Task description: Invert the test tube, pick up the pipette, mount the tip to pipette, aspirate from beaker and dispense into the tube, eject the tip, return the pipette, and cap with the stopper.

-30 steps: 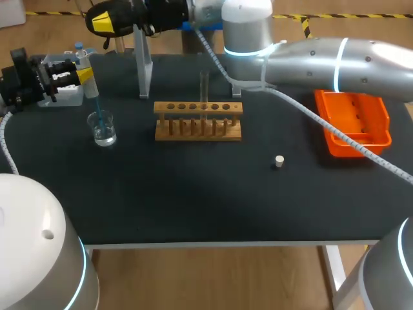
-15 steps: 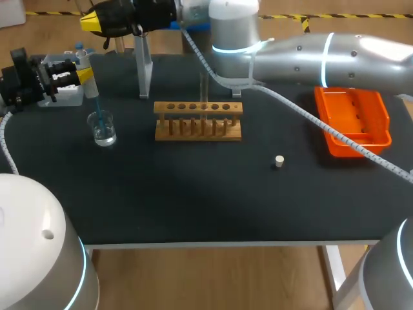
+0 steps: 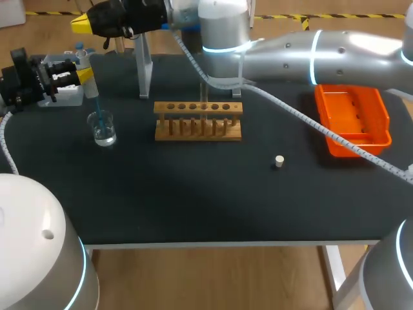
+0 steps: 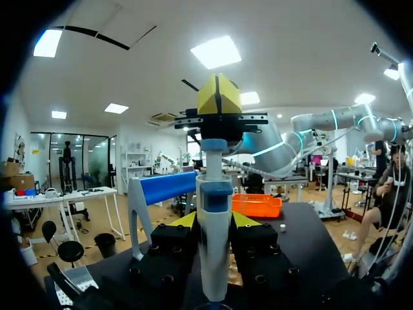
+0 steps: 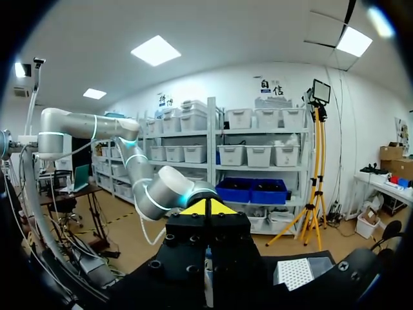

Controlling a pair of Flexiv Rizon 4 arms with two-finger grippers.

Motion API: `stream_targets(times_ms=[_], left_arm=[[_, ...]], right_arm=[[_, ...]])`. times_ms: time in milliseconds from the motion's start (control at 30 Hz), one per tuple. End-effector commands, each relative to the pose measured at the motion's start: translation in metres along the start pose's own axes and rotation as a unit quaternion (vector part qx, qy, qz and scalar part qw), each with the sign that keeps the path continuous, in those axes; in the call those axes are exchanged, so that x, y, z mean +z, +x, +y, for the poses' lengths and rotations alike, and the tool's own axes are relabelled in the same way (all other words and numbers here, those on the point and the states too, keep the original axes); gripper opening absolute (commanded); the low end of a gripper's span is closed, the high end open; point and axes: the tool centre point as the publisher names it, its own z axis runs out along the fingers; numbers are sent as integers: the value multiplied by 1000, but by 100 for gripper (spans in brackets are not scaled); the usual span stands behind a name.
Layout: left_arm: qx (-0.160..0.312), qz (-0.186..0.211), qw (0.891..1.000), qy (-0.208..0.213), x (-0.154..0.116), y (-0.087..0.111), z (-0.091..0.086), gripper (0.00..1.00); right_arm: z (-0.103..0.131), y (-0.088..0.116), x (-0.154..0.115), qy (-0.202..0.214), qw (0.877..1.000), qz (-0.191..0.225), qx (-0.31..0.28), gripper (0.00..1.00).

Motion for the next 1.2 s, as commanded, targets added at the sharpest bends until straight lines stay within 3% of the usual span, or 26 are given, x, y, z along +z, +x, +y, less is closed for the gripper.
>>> stream_targets(times_ms=[33,1200], left_arm=[[0,1,1000,-1,0,-1,0,0],[0,1,1000,-1,0,-1,0,0]], right_arm=[[-3,-8,7,2,1000,8,-2,0],[-30,-16,23,14,1000,10,8,0]])
